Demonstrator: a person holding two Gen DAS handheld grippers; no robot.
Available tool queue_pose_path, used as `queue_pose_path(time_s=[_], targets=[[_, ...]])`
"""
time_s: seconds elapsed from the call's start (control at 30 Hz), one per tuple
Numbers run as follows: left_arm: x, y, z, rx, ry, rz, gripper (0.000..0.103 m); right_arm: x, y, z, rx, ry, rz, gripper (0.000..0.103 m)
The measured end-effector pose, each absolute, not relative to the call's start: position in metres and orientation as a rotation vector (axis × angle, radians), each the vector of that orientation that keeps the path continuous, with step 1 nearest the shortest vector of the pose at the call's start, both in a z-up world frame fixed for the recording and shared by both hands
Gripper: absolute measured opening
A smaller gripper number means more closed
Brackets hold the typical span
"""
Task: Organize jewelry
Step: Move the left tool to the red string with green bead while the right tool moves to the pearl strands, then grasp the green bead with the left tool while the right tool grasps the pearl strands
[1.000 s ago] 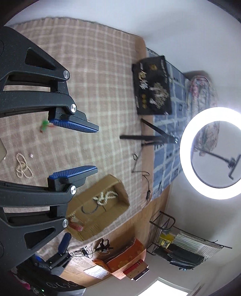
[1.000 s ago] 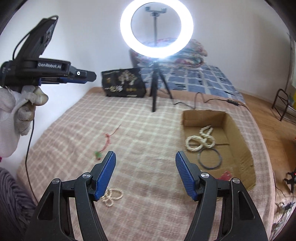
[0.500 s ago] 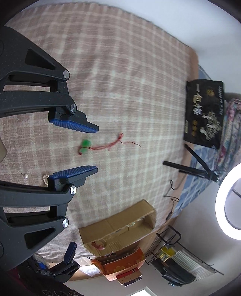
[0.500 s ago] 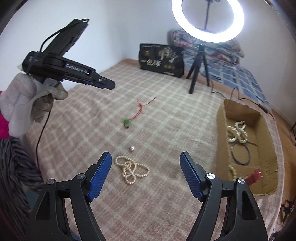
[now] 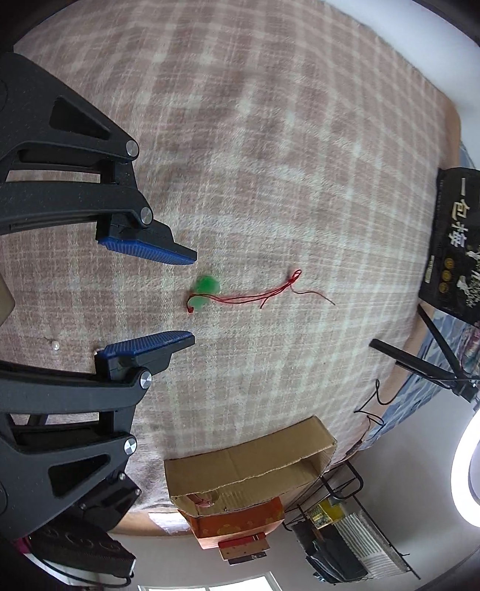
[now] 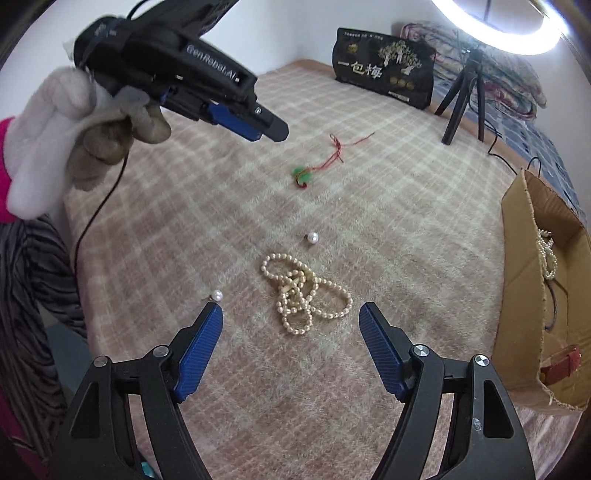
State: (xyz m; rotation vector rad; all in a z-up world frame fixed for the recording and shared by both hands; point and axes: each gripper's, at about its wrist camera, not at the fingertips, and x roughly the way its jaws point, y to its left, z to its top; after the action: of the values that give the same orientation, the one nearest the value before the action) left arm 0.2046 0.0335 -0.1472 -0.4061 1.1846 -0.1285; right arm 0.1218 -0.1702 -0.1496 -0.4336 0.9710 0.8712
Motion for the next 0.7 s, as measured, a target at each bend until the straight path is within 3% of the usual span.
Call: queue_pose_path(time_s=[0.7], targets=[[0.235, 0.007, -0.193, -0.407, 1.301, -0.078, 0.037, 0.138, -0.162, -0.174, -0.467, 1.042, 0.859, 0.076]])
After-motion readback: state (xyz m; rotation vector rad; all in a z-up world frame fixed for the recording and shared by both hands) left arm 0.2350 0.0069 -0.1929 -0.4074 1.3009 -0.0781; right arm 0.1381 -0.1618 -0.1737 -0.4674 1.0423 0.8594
